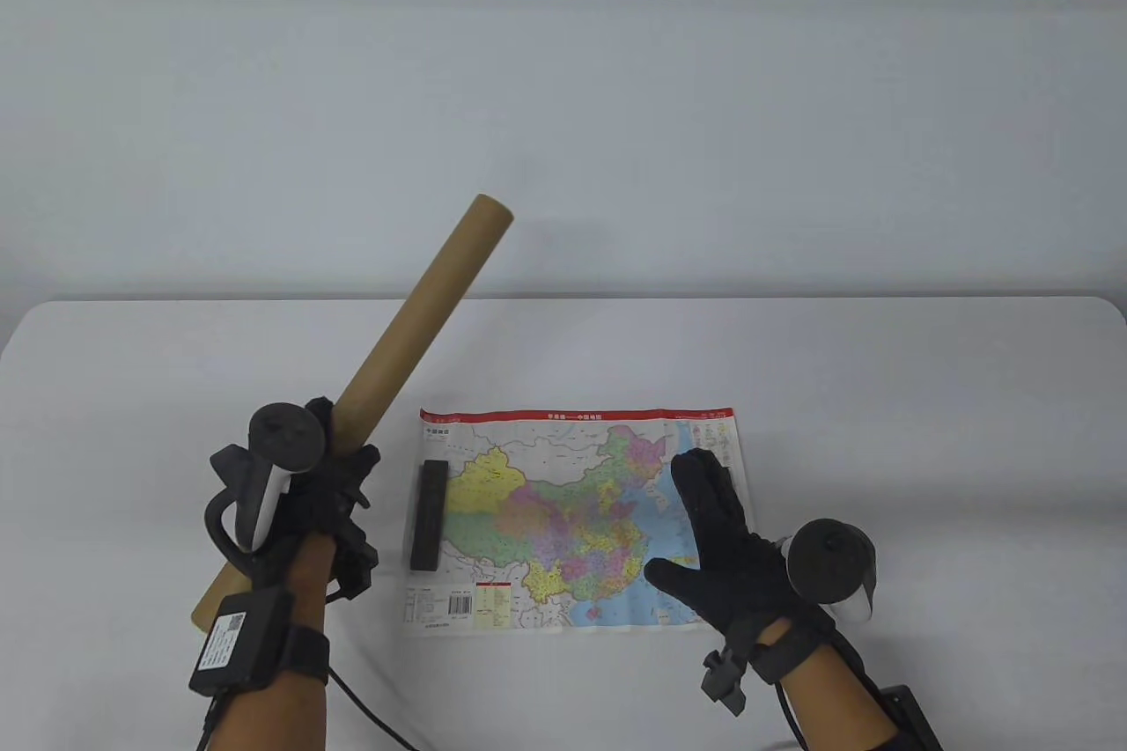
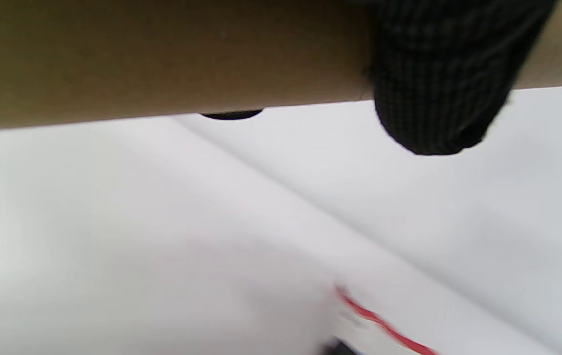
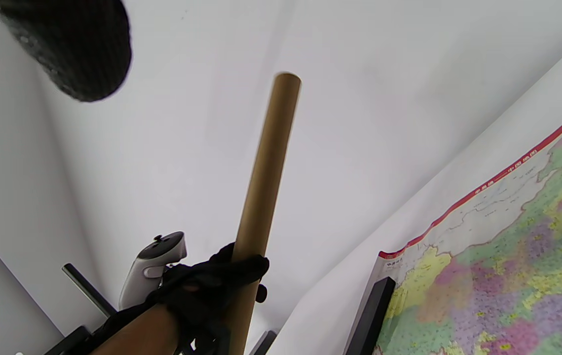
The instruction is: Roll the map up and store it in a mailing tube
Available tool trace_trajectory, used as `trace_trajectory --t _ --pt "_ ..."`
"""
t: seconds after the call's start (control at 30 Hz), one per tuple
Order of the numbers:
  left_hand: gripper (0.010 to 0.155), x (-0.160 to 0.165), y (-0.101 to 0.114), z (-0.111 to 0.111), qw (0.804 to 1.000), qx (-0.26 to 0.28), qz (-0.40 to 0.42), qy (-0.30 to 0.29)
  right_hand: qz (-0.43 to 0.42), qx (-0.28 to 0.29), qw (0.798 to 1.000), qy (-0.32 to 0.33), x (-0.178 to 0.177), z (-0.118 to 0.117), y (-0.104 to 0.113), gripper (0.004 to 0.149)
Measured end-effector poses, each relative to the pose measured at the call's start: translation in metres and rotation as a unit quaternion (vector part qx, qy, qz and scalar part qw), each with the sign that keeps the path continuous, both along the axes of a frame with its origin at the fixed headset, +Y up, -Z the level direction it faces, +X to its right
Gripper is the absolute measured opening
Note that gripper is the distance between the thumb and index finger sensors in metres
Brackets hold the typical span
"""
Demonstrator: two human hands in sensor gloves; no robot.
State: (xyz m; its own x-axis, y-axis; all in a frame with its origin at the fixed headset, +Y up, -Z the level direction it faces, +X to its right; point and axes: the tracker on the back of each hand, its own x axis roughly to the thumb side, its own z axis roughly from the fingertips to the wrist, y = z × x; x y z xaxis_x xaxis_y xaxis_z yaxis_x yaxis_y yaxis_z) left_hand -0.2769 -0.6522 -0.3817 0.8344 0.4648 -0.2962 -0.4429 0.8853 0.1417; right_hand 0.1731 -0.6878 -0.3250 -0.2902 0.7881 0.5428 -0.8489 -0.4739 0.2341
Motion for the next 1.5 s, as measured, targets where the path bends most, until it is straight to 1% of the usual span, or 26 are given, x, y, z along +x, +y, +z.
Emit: trace_trajectory --t 0.07,0.1,0.13,0.17,0.23,0.3,0.37,0.43,0.5,0.67,0.77,0.83,0.87,0.93,1.13,1.2,1.3,1.37,1.4,1.5 --pt "0.076 0.012 0.004 0.014 0.999 0.031 -0.005 -0.018 -0.009 0.003 1.000 -0.006 0.003 0.000 0.003 0.097" --pt "0.076 0.016 0.005 0.018 0.999 0.037 -0.005 -0.029 -0.012 0.005 1.000 -0.010 0.005 0.000 0.004 0.097" --pt "0.076 0.021 0.003 0.025 0.998 0.041 0.003 -0.055 -0.019 0.005 1.000 -0.010 0.006 0.000 0.006 0.097" --pt "0.077 0.024 0.002 0.029 0.997 0.045 0.005 -0.058 -0.022 0.005 1.000 -0.010 0.008 0.000 0.007 0.097" --pt "0.078 0.031 -0.005 0.038 0.994 0.052 0.009 -0.094 -0.040 0.002 0.999 -0.017 0.012 0.000 0.009 0.096" --pt "0.078 0.034 -0.011 0.043 0.993 0.054 0.015 -0.106 -0.054 0.000 0.998 -0.022 0.016 -0.001 0.011 0.096" --pt "0.079 0.033 -0.019 0.045 0.988 0.060 0.017 -0.141 -0.070 -0.002 0.997 -0.028 0.023 -0.002 0.012 0.095" --pt "0.078 0.033 -0.025 0.046 0.985 0.060 0.016 -0.160 -0.088 -0.006 0.995 -0.036 0.029 -0.002 0.014 0.093" --pt "0.078 0.032 -0.029 0.046 0.983 0.048 0.009 -0.178 -0.107 -0.010 0.993 -0.043 0.036 -0.003 0.016 0.090" --pt "0.078 0.035 -0.035 0.045 0.973 0.045 -0.010 -0.226 -0.144 -0.022 0.987 -0.066 0.053 -0.005 0.017 0.079" --pt "0.078 0.040 -0.041 0.043 0.963 0.025 -0.012 -0.270 -0.171 -0.041 0.982 -0.068 0.059 -0.008 0.012 0.072" --pt "0.078 0.043 -0.042 0.043 0.957 0.019 -0.022 -0.287 -0.176 -0.047 0.981 -0.071 0.061 -0.009 0.011 0.069" --pt "0.077 0.045 -0.043 0.043 0.954 0.007 -0.024 -0.299 -0.178 -0.048 0.981 -0.068 0.062 -0.009 0.010 0.070" --pt "0.077 0.048 -0.045 0.043 0.950 0.003 -0.029 -0.310 -0.179 -0.047 0.981 -0.052 0.063 -0.010 0.011 0.064" --pt "0.077 0.053 -0.050 0.042 0.945 -0.023 -0.039 -0.323 -0.148 -0.036 0.988 -0.031 0.060 -0.008 0.014 0.056" --pt "0.076 0.054 -0.051 0.042 0.944 -0.030 -0.037 -0.327 -0.133 -0.028 0.990 -0.038 0.057 -0.007 0.016 0.052" --pt "0.076 0.053 -0.050 0.042 0.940 -0.046 -0.034 -0.338 -0.106 0.001 0.991 -0.079 0.057 -0.002 0.022 0.044" --pt "0.076 0.054 -0.049 0.042 0.940 -0.051 -0.037 -0.336 -0.068 0.041 0.991 -0.110 0.055 0.000 0.026 0.043" --pt "0.076 0.054 -0.048 0.042 0.940 -0.051 -0.041 -0.335 -0.043 0.057 0.988 -0.138 0.054 0.002 0.027 0.042" --pt "0.078 0.053 -0.048 0.042 0.940 -0.050 -0.045 -0.334 0.003 0.083 0.975 -0.205 0.052 0.003 0.025 0.041"
